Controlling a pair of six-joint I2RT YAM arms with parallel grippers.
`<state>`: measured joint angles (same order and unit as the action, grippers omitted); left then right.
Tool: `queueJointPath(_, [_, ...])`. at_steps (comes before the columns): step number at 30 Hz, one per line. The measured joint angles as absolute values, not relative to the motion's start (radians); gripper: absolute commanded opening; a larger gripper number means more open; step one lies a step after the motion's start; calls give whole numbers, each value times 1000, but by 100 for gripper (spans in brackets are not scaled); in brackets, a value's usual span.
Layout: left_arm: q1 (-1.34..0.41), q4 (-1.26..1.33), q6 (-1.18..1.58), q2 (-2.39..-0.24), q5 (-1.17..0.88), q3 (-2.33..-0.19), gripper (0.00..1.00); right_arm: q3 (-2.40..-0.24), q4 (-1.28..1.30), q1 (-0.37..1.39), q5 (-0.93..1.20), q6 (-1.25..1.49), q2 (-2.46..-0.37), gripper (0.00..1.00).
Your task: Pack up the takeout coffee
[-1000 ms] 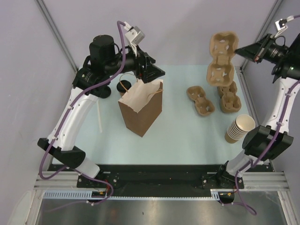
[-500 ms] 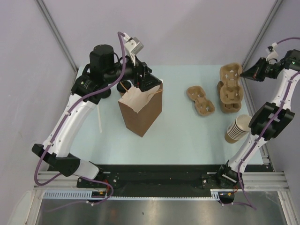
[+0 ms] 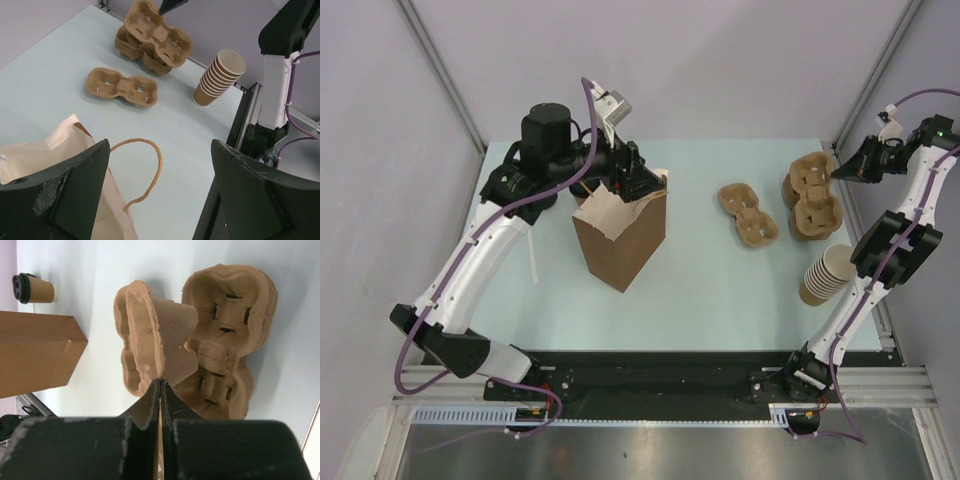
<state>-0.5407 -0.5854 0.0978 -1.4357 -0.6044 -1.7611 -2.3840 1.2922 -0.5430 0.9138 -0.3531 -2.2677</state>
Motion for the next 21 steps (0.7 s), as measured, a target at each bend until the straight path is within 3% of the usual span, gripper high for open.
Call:
queueJointPath(9, [-541, -586, 98, -1436, -604, -1740, 88, -2430, 1292, -544, 897, -373, -2343, 0])
queueJointPath(12, [-541, -586, 98, -1436, -604, -1739, 88, -2440, 1285, -539, 893, -375, -2358, 27])
queueJointPath(13, [-541, -586, 98, -1436, -604, -1739, 88, -2445, 1284, -537, 890, -372, -2362, 40])
queueJointPath(16, [-541, -588, 98, -1436, -603, -1735, 88, -2453, 1283, -528, 877, -378, -2370, 59])
queueJointPath(19, [-541, -589, 98, -1436, -601, -1734, 89, -2471, 1279, -525, 865, -367, -2374, 71])
queueJointPath(21, [-541, -590, 98, -1436, -599, -1734, 89, -2487, 1268, -521, 857, -357, -2375, 72])
